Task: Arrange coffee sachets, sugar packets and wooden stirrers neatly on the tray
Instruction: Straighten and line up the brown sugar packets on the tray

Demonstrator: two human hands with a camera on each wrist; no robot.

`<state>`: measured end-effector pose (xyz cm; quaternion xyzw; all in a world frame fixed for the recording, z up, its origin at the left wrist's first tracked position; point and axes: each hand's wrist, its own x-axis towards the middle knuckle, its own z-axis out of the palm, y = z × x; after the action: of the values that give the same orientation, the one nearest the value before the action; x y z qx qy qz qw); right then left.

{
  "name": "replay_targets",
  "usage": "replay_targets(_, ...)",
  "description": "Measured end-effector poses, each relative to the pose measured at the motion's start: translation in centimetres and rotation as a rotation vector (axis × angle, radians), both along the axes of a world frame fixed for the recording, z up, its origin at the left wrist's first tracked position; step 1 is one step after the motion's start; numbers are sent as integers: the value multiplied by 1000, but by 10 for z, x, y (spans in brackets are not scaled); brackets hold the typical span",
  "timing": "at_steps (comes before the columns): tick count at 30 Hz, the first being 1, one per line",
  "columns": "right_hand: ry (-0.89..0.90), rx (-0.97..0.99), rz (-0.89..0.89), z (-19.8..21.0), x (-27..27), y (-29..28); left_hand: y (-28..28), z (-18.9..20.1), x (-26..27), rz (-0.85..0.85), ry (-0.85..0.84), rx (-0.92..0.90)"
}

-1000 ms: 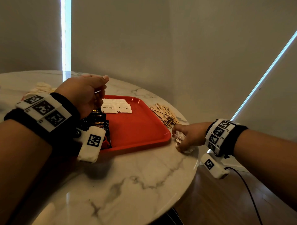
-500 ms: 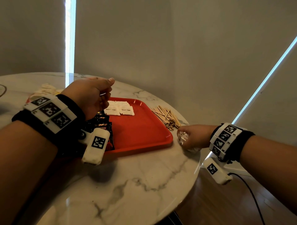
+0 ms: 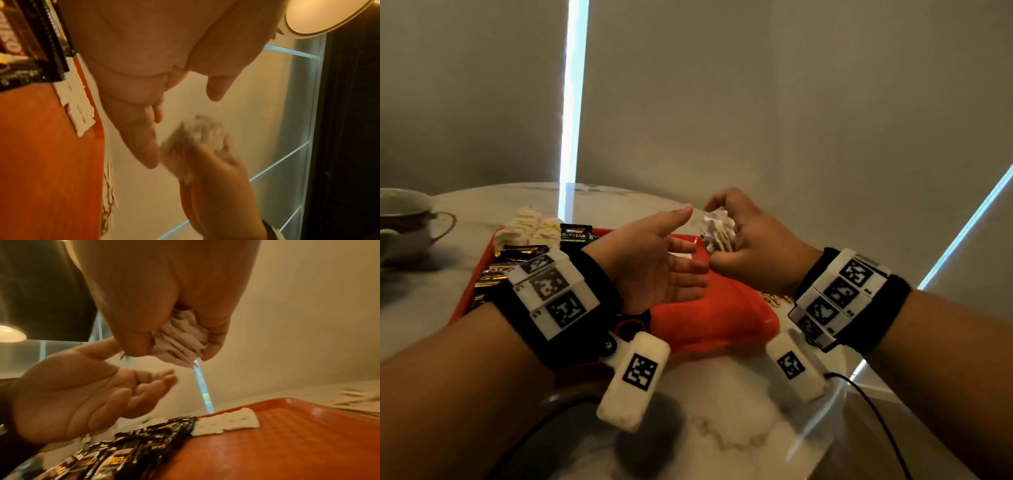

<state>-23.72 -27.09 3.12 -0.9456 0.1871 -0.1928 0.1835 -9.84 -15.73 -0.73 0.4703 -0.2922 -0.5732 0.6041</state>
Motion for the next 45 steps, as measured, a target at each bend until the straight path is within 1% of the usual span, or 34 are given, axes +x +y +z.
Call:
replay_targets(2, -43, -3, 109, -5, 20, 8, 2, 0, 0, -57, 54, -68)
replay_targets(5, -8, -23, 190, -11, 39, 13, 4, 2, 7, -41, 159, -211)
replay_targets(6, 16, 7, 217, -11, 44, 14, 5, 3, 11, -20, 179, -232)
replay_targets(8, 43, 127, 267, -9, 51, 15, 5, 4, 17, 16, 183, -248)
replay_targets(10, 28, 260, 285, -7, 56, 11, 5, 3, 23, 53, 166, -244)
replay_targets(13, -4, 328, 309, -2, 63, 5, 5, 1, 32, 108, 155, -237)
replay_targets(17, -104, 517, 370, -1, 68, -5, 5, 1, 42, 143, 110, -216)
replay_targets(20, -152, 620, 411, -9, 74, -11, 5, 2, 44, 154, 75, -190)
replay_targets(23, -156, 682, 487, -21, 78, -9, 2, 1, 45, 144, 65, -161)
replay_targets(25, -199, 696, 512, -31, 80, -9, 2, 1, 46, 121, 83, -142)
replay_targets(27, -272, 751, 494, -39, 80, -15, 0, 0, 49, 92, 115, -122)
replay_targets(29, -295, 828, 467, -45, 77, -20, -2, -1, 50, 49, 124, -97)
replay_targets(32, -245, 821, 438, -50, 71, -25, -3, -3, 48, -4, 124, -62)
replay_targets(36, -132, 645, 422, -48, 66, -29, -3, -5, 47, -80, 165, -63)
replay_targets(41, -189, 621, 399, -49, 67, -30, -1, -7, 53, -143, 95, 9)
replay_targets(45, -185, 584, 376, -48, 66, -30, -4, -5, 47, -94, 67, 8)
